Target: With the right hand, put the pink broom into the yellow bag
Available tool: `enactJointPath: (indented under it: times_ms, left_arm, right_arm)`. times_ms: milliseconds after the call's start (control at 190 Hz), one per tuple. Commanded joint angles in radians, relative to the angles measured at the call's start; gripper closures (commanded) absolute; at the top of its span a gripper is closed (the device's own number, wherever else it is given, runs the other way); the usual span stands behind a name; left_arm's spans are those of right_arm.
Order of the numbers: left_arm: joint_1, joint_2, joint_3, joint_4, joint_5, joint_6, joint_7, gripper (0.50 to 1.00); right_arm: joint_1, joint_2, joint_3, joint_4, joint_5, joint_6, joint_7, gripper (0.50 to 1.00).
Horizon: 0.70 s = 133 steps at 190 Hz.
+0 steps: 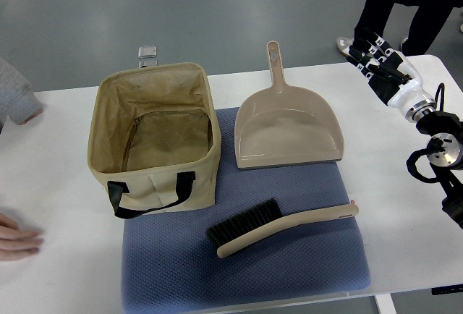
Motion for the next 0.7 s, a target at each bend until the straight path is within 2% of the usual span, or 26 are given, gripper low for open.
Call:
enactJointPath:
  times_ms: [0,474,695]
  left_arm:
    - [0.003,0.000,-0.001,0.001,0.000,0.001,0.000,0.500]
    - [0.006,0.000,0.000,-0.002,0.000,0.000,0.000,0.500]
    - [0.006,0.000,0.000,-0.002,0.000,0.000,0.000,0.500]
  right_arm:
    - [0.000,0.000,0.000,0.000,0.000,0.001,0.000,0.570]
    - [0.001,0.002,0.002,0.002,0.000,0.002,0.000,0.570]
    - [0.003,-0.001,-0.003,0.008,0.000,0.017,0.020,0.568]
